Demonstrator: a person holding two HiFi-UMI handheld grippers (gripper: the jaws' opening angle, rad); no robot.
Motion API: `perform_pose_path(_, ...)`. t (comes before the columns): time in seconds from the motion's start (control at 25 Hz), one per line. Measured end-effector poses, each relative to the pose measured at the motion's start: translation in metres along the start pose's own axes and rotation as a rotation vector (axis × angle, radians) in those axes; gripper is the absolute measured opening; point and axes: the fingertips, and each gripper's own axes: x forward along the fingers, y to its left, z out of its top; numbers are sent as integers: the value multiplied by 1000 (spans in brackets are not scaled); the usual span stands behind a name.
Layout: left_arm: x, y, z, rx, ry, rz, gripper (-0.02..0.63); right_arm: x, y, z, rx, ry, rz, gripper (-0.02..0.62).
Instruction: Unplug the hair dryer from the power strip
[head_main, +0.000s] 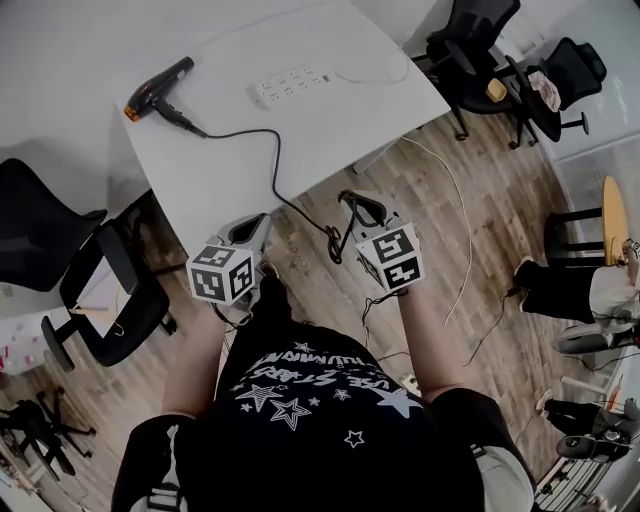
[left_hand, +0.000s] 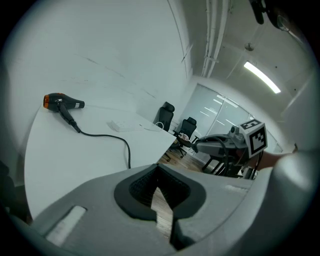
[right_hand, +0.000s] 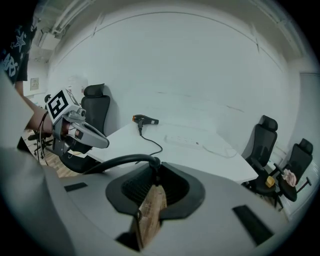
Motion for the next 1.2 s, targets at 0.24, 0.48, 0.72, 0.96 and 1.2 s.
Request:
perform_pose_path(0.24, -37, -28, -19, 20, -30, 43, 8, -39, 19, -10, -9, -33, -22, 57)
perform_pose_path(0.48, -73, -52, -41, 24, -63, 82, 8, -71, 46, -31, 5, -34, -28, 57)
perform_pose_path(0.72, -99, -80, -62, 8, -81, 104, 8, -100, 71, -48, 40, -34, -16, 57)
perform_pose_path(0.96, -125, -96, -72, 27, -107, 142, 8, -117, 87, -61, 91, -47, -11, 58)
perform_pose_path(1.2, -149, -103, -81, 5, -133, 166, 8, -126, 103, -67, 136, -51, -5, 58)
